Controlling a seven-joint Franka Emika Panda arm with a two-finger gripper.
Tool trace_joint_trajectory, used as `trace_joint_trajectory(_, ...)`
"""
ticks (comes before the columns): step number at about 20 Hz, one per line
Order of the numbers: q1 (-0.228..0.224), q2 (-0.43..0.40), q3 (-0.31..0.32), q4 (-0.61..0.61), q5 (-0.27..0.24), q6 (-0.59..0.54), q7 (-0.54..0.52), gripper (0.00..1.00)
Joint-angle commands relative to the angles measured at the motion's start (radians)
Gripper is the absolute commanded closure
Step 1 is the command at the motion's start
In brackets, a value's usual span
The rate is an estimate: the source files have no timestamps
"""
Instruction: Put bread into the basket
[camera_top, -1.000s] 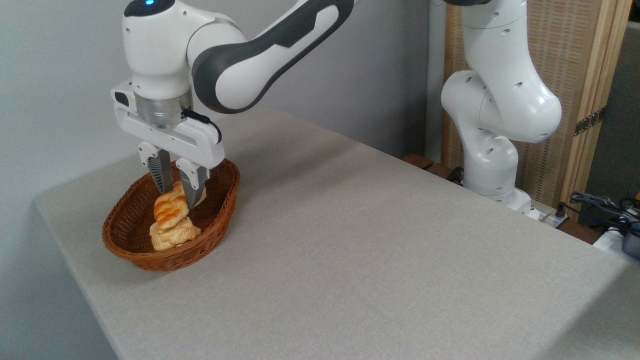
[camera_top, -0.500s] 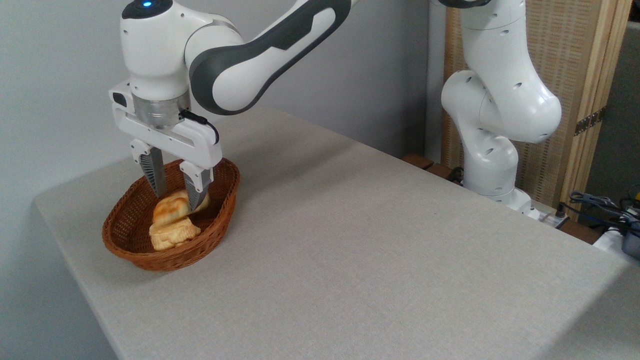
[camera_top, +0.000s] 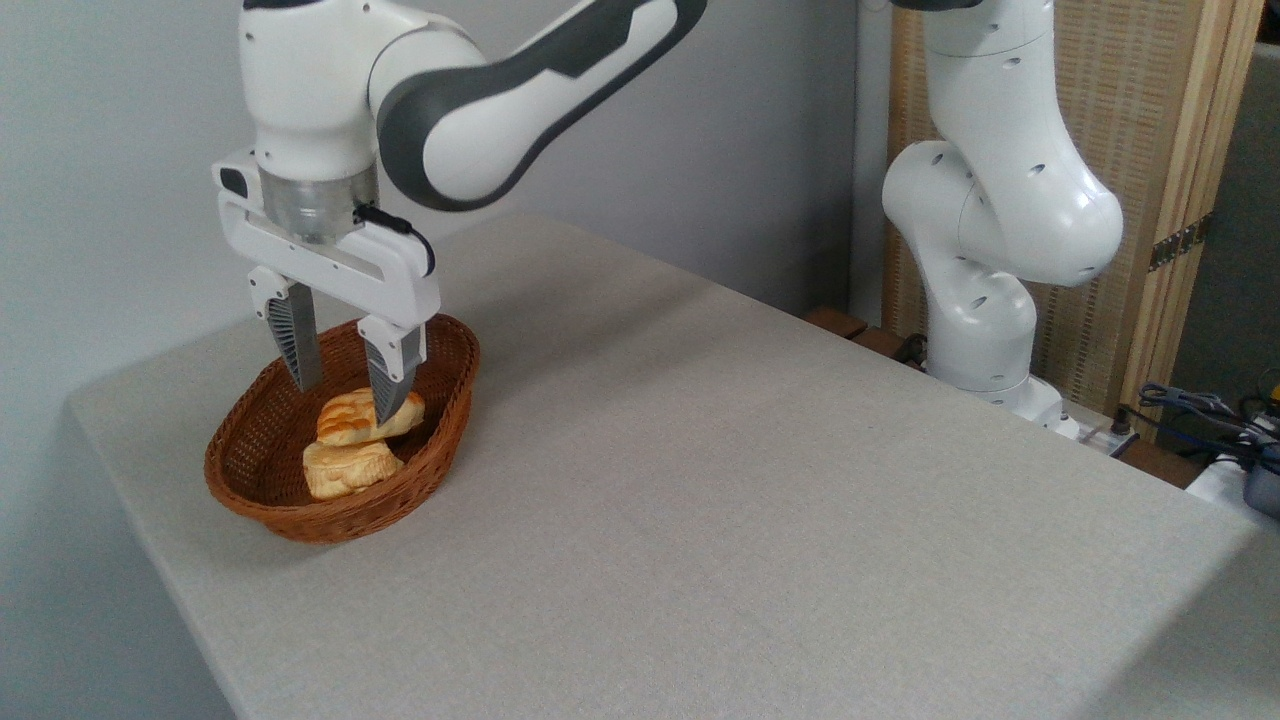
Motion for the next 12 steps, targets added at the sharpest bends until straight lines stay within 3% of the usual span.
trace_joint_trajectory(1, 0.001, -0.054, 0.021, 0.000, 0.123, -0.141, 0.095, 0.00)
trace_joint_trajectory(7, 0.004, -0.111, 0.153, 0.001, 0.129, -0.238, 0.348, 0.00)
trace_joint_trajectory(12, 0.004, -0.125, 0.245, 0.000, 0.128, -0.307, 0.652, 0.00)
